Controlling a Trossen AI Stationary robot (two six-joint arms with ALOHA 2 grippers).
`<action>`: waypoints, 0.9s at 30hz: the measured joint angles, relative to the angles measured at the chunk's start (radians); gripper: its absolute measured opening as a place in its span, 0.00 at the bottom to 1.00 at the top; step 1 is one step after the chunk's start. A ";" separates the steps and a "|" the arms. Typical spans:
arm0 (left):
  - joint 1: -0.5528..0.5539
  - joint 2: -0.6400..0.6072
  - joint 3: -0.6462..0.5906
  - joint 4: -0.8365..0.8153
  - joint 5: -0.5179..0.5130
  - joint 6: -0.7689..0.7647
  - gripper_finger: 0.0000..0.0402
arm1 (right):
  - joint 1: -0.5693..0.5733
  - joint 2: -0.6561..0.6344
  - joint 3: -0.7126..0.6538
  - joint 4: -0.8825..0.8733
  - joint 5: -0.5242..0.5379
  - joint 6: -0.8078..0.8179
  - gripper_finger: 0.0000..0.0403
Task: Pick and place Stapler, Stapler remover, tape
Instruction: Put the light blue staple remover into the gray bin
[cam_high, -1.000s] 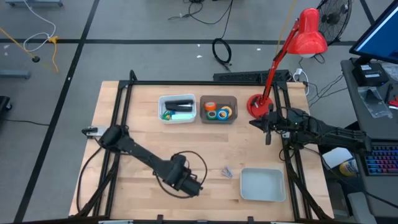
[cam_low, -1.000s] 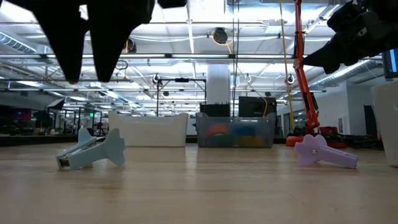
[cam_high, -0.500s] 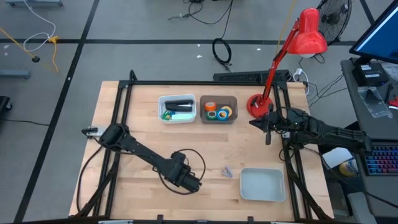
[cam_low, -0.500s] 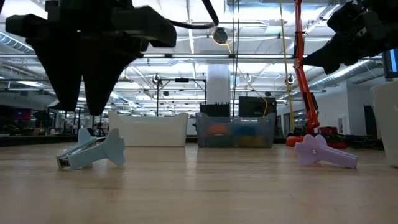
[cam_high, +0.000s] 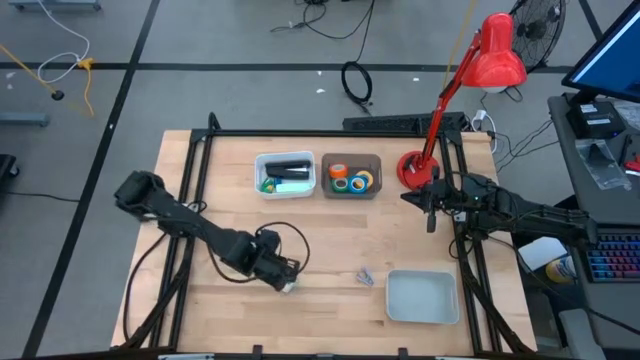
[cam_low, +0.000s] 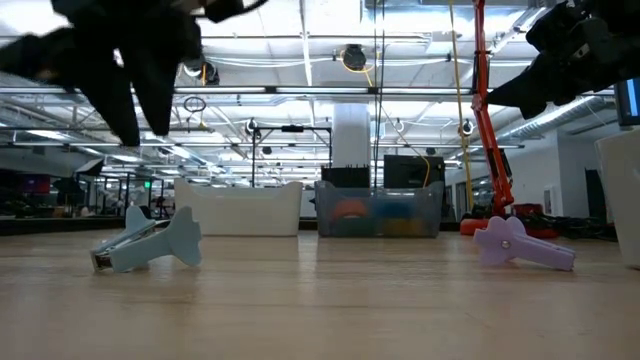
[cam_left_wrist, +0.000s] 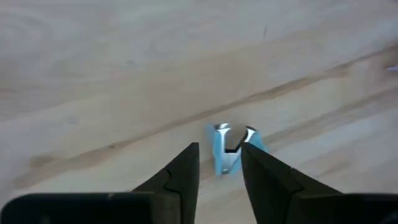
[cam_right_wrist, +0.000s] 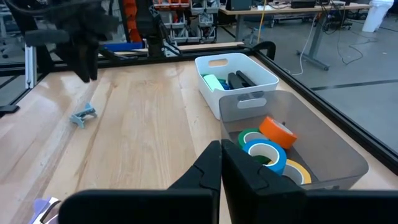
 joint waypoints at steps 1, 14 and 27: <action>0.000 -0.013 -0.035 0.052 0.007 -0.004 0.28 | 0.000 0.000 0.000 0.000 0.000 0.000 0.01; -0.004 -0.021 -0.154 0.216 0.050 -0.057 0.27 | 0.000 0.000 0.000 0.004 0.002 0.005 0.01; 0.003 0.064 -0.153 0.309 0.076 -0.055 0.27 | 0.000 0.000 0.000 0.004 0.004 0.026 0.01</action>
